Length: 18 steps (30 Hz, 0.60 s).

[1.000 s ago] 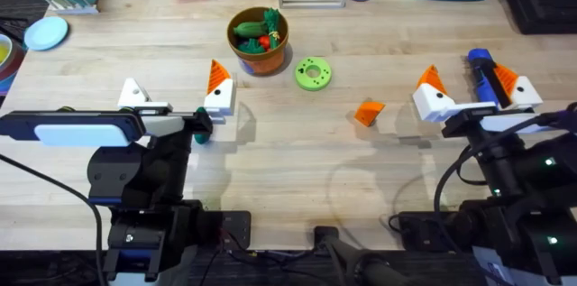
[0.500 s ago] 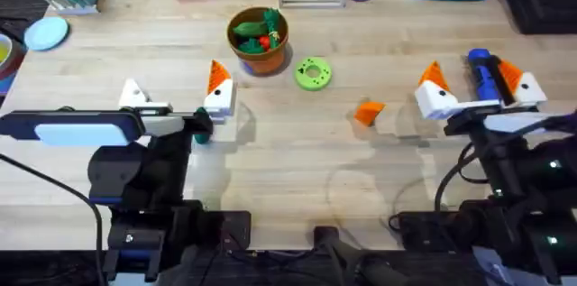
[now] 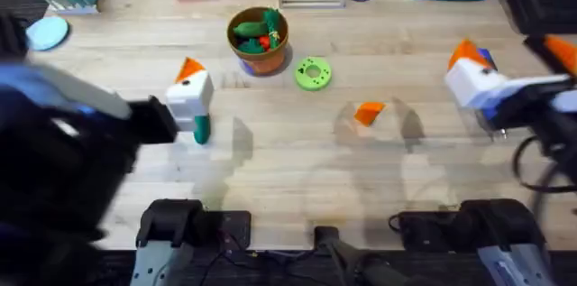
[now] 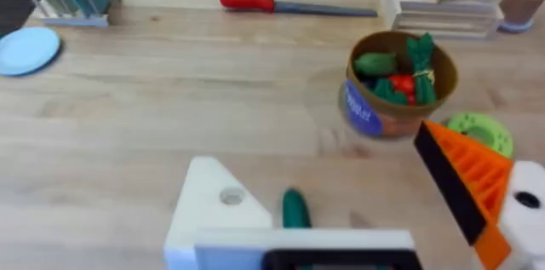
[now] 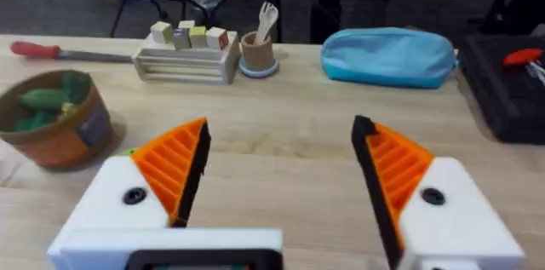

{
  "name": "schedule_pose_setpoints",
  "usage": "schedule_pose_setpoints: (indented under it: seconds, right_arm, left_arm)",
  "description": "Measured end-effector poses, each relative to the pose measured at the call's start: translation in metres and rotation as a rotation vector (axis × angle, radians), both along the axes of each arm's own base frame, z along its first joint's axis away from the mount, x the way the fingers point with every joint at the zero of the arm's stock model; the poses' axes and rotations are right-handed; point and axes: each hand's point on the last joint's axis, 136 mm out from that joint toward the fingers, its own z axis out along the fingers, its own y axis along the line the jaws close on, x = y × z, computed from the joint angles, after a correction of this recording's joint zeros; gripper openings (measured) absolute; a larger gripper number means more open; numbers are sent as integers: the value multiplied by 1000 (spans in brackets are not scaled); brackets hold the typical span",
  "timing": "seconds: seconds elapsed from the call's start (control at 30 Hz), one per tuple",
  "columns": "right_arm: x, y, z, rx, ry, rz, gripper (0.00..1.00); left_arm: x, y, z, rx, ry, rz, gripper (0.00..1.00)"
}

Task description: Pick up the gripper from the table and insert it into the empty holder that is missing its gripper. Then pick up a screw, insert it into the mounting hole, and use the screwdriver to tighten it. Finally, clean up the table by picking up the vegetable and placing it into the bucket.

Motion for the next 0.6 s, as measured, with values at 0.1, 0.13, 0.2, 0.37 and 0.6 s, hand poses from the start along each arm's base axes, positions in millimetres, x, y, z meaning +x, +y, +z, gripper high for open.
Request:
schedule_pose_setpoints:
  seconds: [0.1,0.13,0.2,0.37,0.6]
  right_arm:
    - [-2,2,23,2,45,12,991]
    - [-2,3,29,3,65,17,991]
    - [-3,5,38,6,114,30,991]
    - [-1,9,41,14,231,51,991]
    - [2,10,41,16,241,58,991]
  left_arm:
    - [-7,1,15,42,146,-13,992]
    - [-8,2,20,56,186,-18,992]
    - [-8,2,26,80,272,-28,992]
    - [11,3,36,106,385,-43,993]
    - [9,10,-4,55,612,30,992]
